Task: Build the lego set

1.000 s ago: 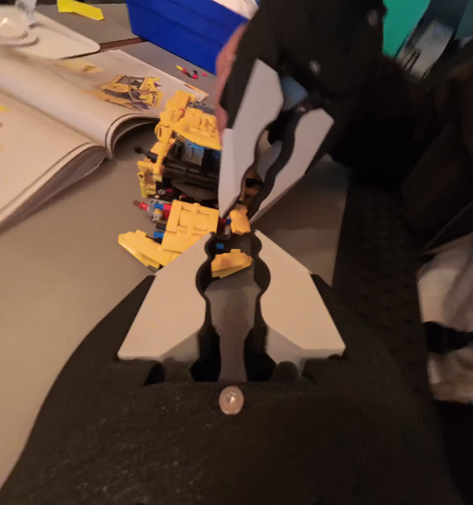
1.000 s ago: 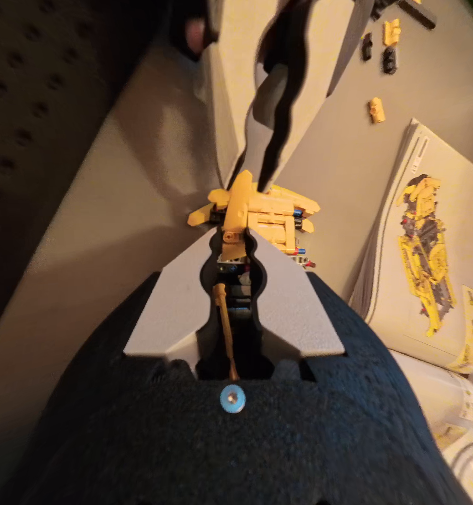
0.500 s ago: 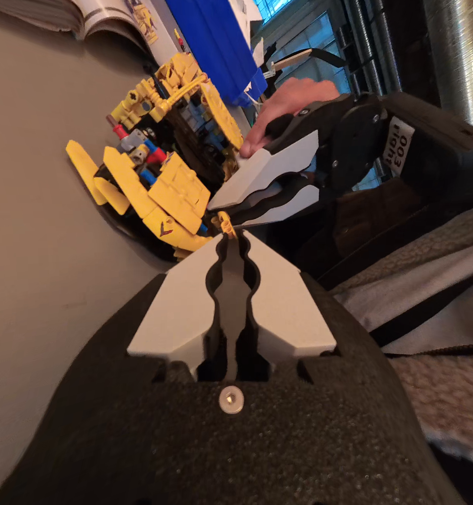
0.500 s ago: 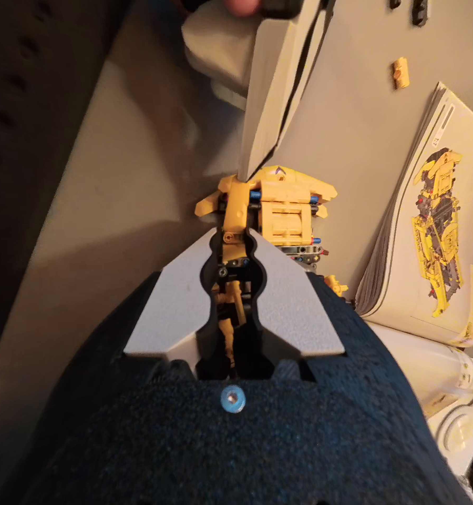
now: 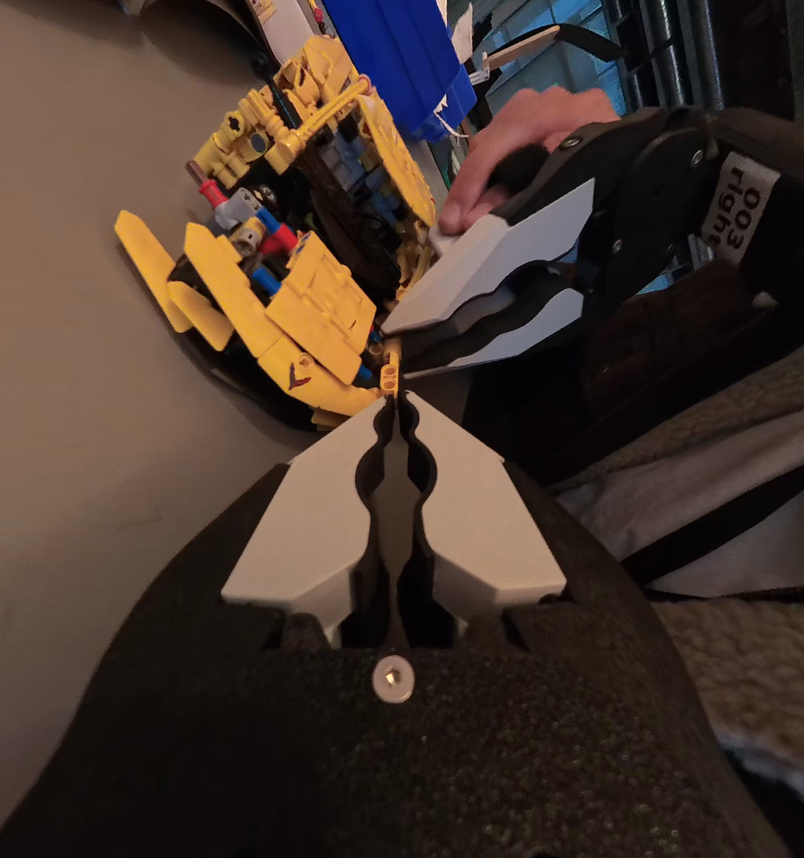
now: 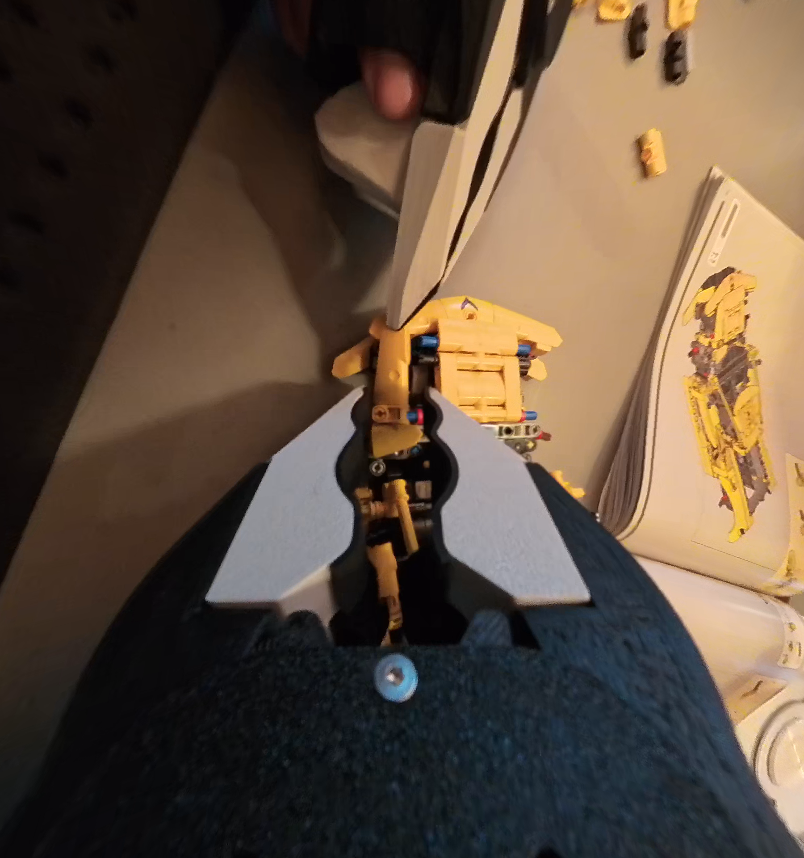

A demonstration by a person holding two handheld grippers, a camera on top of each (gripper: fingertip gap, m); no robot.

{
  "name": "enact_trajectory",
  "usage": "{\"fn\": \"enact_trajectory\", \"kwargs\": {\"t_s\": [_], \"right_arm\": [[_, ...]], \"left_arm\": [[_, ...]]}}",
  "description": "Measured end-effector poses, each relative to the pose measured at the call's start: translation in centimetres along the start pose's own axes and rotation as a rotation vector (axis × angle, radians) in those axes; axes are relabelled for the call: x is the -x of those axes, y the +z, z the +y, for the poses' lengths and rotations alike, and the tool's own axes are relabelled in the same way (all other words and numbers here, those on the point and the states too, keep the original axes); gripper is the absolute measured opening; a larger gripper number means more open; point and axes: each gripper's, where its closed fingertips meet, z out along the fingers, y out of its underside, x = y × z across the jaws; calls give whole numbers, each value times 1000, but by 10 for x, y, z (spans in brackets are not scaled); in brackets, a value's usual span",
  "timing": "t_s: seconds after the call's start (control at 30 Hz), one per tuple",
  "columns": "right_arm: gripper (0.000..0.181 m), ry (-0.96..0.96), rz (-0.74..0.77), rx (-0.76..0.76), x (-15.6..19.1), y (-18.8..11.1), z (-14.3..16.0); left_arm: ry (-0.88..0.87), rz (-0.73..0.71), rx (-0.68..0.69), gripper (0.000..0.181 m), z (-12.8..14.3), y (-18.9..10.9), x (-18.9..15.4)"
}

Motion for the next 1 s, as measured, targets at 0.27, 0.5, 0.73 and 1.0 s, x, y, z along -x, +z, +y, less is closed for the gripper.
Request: {"fn": "enact_trajectory", "kwargs": {"t_s": [0.27,0.5,0.73,1.0], "right_arm": [[78,100,-53,-85,-21,-2,-3],[84,61,-172,43,-23,22,9],[73,118,-174,-25,-30,23,-1],[70,176,-206,-36,-31,23,-4]], "left_arm": [[-150,55,-13,1,-5,-2,3],[-224,83,-17,1,-7,-2,5],[-310,119,-20,1,-10,-3,7],[-372,143,-19,1,-10,-4,9]]}}
